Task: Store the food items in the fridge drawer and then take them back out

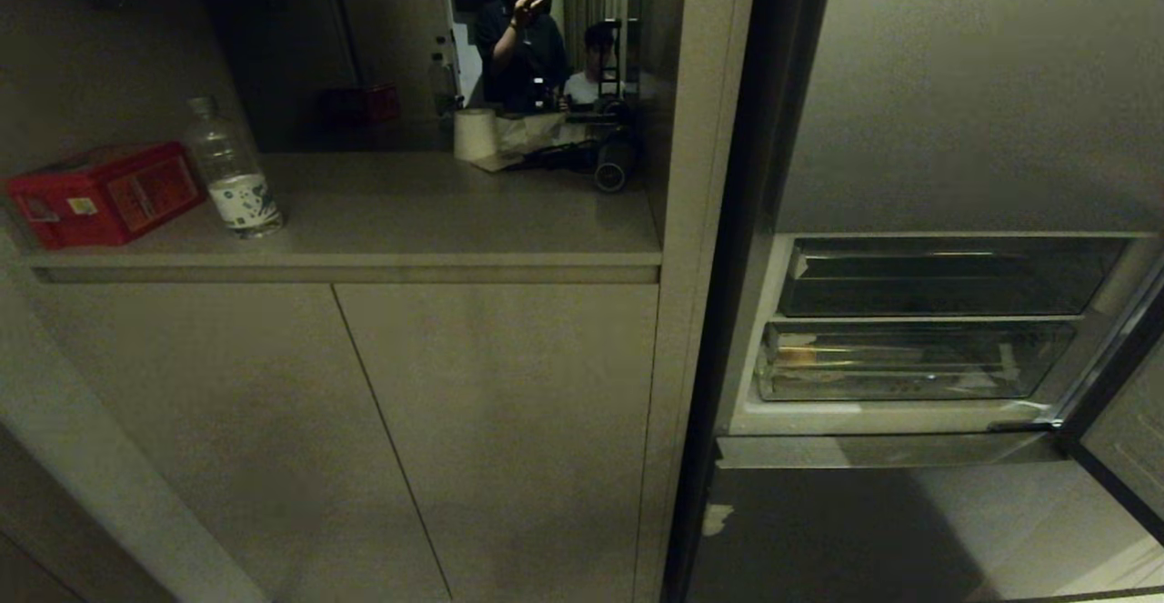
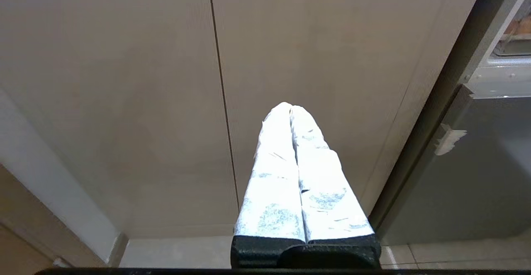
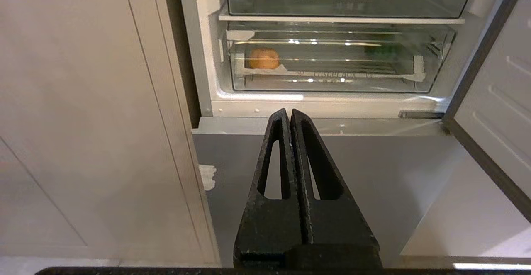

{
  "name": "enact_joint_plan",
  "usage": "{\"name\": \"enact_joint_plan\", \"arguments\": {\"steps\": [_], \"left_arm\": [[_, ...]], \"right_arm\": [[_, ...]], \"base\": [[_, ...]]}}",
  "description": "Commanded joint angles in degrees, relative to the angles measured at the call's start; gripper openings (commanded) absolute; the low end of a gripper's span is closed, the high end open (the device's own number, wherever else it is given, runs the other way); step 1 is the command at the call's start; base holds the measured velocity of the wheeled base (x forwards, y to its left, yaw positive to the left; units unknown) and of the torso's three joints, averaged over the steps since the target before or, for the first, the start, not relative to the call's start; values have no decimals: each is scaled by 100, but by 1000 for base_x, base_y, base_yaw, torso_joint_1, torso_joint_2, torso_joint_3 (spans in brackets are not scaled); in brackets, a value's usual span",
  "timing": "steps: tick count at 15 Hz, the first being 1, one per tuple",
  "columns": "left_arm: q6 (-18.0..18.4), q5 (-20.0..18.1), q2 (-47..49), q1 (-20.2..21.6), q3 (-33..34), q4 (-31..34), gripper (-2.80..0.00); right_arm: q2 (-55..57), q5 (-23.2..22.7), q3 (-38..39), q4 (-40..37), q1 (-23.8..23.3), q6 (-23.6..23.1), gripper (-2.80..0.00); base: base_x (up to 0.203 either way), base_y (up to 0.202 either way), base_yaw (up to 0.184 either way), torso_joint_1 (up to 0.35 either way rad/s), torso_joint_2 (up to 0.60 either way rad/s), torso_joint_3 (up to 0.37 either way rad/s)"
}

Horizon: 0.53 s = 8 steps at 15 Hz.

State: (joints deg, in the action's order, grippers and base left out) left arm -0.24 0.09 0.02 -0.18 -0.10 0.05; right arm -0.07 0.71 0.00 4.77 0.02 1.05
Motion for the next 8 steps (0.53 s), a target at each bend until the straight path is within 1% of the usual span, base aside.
{"name": "enact_joint_plan", "arguments": {"steps": [1,3,8], "left_arm": [[-2,0,6,1,-3,0,-280],[-2,0,6,1,-4,3,-280],[-2,0,6,1,1,4,-280]], "right_arm": [[-1,0,176,6,6,1,-280],[-1,0,176,6,6,1,-280],[-1,0,176,6,6,1,-280]], "base": [[0,0,0,0,0,0],[0,0,0,-31,44,44],[0,0,0,-136,312,165]]}}
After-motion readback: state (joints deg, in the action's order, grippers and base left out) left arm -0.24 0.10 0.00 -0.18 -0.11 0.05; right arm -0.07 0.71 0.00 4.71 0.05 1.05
